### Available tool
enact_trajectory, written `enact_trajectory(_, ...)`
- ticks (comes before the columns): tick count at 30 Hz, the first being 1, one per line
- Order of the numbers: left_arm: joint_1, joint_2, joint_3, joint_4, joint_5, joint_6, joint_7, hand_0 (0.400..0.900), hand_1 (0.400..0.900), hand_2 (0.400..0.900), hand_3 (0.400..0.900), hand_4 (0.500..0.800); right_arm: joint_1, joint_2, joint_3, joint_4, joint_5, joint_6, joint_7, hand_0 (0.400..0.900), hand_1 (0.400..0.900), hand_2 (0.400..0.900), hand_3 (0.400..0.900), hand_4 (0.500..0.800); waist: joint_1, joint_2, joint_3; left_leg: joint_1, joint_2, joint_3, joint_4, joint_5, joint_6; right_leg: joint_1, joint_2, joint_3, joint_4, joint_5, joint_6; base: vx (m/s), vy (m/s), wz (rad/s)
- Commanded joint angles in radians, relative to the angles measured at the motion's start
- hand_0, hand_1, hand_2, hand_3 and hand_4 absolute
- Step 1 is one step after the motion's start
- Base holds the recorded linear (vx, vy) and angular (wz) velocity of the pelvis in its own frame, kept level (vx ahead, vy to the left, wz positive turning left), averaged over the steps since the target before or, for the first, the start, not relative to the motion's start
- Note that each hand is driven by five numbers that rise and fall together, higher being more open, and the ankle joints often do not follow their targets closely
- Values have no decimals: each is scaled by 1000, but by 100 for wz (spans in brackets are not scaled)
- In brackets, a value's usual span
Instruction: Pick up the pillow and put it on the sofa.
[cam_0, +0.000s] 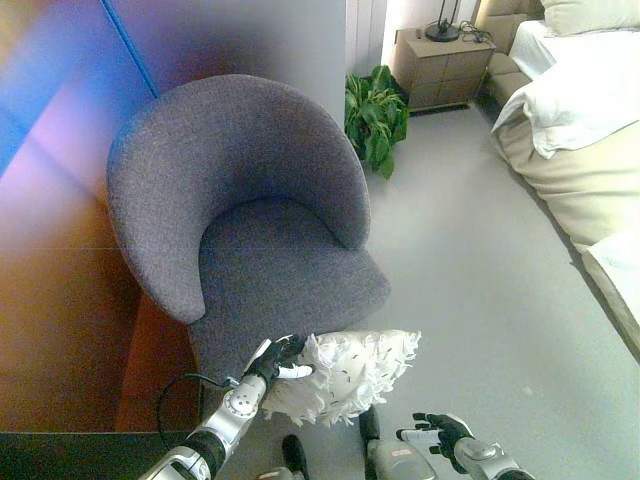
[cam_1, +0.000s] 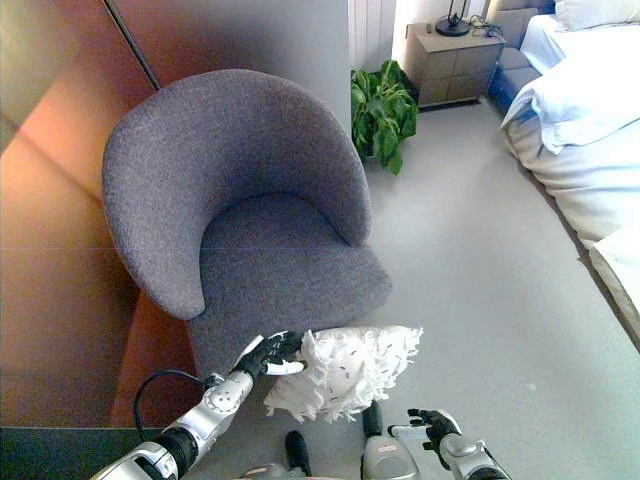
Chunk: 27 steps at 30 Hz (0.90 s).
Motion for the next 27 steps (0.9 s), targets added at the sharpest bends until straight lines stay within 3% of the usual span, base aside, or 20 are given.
enact_trajectory(1, -78, 3, 50, 4, -5, -89, 27, 900, 900, 900, 900, 800, -1, -11, 19, 13, -2, -20, -6, 900, 900, 900, 900, 800, 21, -45, -7, -43, 14, -29, 154, -133, -9, -3, -72, 31, 132, -162, 111, 0, 0, 0)
enact_trajectory(12, -79, 5, 59, 2, -10, -101, 40, 900, 900, 900, 900, 800, -2, -9, 20, 13, 3, -19, -7, 900, 900, 900, 900, 800, 24, -47, -5, -45, 15, -31, 153, -132, -9, -5, -72, 30, 131, -161, 111, 0, 0, 0)
enact_trajectory(27, -143, 13, 28, -10, -23, -67, 58, 900, 900, 900, 900, 800, -51, -24, 41, -12, 29, -36, -23, 900, 900, 900, 900, 800, 8, -55, 66, -94, 25, -16, 181, -134, -8, -63, -76, 49, 154, -149, 114, -38, -6, -2)
